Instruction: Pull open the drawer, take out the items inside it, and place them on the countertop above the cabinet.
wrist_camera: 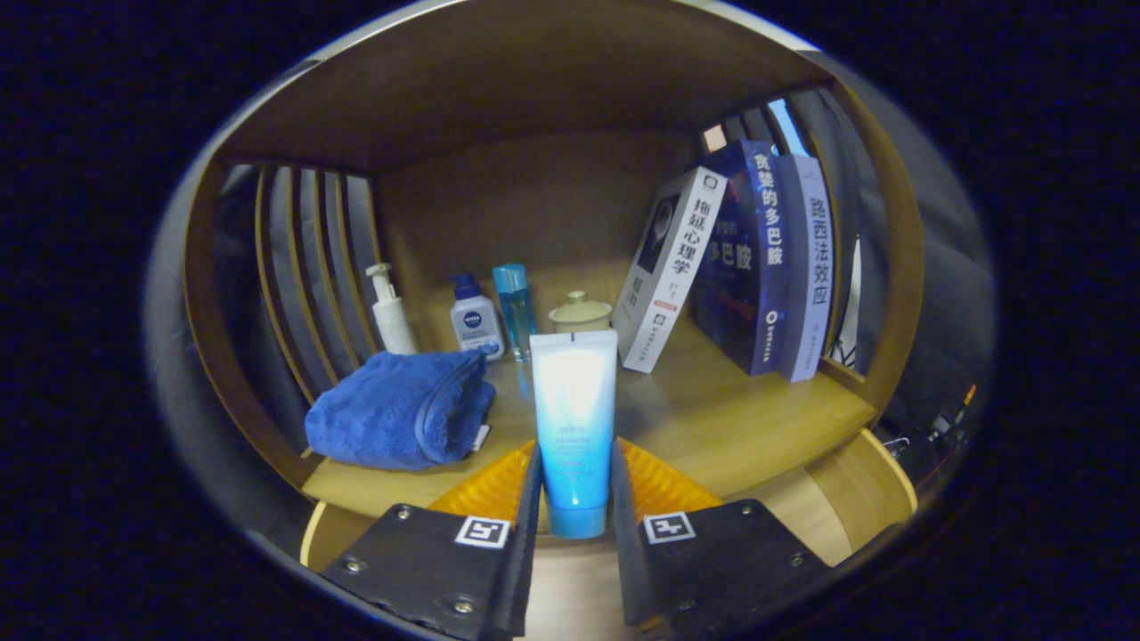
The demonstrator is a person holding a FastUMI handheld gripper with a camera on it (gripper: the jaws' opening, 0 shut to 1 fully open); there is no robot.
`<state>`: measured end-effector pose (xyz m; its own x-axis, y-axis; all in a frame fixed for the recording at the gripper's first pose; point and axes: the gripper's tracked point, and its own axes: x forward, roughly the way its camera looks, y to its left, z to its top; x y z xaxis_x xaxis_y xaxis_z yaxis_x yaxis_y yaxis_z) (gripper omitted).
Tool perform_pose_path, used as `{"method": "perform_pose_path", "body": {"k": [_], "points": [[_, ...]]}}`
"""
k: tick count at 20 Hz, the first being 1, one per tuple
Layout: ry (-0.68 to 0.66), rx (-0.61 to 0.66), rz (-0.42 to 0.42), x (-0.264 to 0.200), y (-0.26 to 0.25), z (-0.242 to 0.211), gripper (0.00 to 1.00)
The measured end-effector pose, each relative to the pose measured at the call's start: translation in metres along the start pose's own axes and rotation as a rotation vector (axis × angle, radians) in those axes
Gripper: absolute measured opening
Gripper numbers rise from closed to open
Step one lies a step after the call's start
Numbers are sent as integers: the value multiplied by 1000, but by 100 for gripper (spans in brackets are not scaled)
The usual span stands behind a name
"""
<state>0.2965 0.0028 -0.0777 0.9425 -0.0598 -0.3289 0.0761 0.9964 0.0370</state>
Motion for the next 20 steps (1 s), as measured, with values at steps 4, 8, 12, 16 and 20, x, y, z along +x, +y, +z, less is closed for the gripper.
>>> {"method": "perform_pose_path", "body": {"k": [4,8,12,16,20], "points": [[5,-1,-22,26,3,-2,40],[14,-6,-23,40,6,-9,40],[-12,-32,-25,46,7,-9,41],[-20,-33,-48,45,5,-10,41],[-67,-19,-56,34,6,1,45]]}}
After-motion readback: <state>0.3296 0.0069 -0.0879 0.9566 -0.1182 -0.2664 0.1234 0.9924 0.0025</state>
